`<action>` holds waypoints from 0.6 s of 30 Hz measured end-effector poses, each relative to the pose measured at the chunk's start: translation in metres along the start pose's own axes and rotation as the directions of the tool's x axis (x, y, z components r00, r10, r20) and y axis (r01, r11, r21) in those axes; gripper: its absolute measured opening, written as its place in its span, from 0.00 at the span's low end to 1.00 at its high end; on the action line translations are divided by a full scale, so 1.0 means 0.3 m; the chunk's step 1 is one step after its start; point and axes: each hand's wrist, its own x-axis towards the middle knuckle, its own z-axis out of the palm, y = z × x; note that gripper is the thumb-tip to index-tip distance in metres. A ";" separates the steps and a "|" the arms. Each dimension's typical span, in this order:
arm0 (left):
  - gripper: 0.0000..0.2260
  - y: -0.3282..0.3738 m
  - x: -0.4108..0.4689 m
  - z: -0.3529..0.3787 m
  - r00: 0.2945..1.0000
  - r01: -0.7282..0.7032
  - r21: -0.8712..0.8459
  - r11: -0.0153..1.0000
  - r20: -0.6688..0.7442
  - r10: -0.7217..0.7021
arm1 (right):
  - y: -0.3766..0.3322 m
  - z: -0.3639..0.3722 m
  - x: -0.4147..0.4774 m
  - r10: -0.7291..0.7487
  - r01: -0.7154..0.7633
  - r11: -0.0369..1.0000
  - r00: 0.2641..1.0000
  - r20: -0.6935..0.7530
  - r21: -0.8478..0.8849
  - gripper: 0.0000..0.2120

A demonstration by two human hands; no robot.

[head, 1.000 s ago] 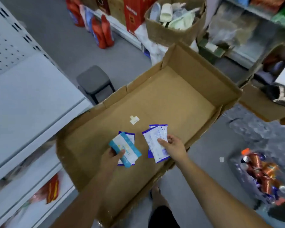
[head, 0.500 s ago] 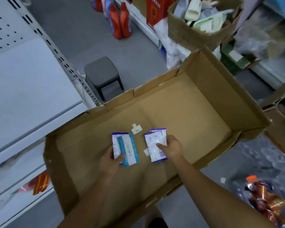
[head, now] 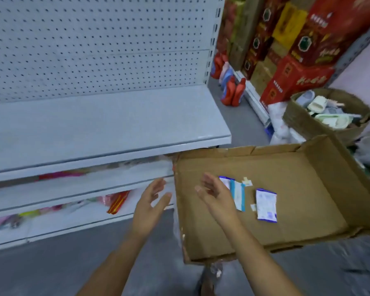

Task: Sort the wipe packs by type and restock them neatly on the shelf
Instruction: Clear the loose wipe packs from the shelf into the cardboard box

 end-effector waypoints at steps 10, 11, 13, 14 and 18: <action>0.18 -0.073 -0.560 -0.968 0.902 -0.105 -0.131 0.986 -0.430 0.039 | -0.353 0.891 -0.425 -0.188 0.197 0.980 0.887 0.422 0.024 0.20; 0.18 -0.082 -0.588 -1.033 0.890 -0.111 -0.136 0.985 -0.454 0.038 | -0.375 0.962 -0.452 -0.197 0.209 0.978 0.862 0.467 0.028 0.19; 0.20 -0.100 -0.628 -1.146 0.863 -0.121 -0.140 0.983 -0.503 0.035 | -0.407 1.091 -0.490 -0.203 0.234 0.972 0.819 0.536 0.011 0.19; 0.21 -0.111 -0.641 -1.202 0.849 -0.126 -0.148 0.981 -0.528 0.030 | -0.421 1.154 -0.502 -0.205 0.248 0.969 0.800 0.564 0.001 0.19; 0.23 -0.149 -0.645 -1.407 0.794 -0.144 -0.141 0.979 -0.607 0.029 | -0.471 1.386 -0.513 -0.215 0.293 0.956 0.721 0.658 -0.010 0.19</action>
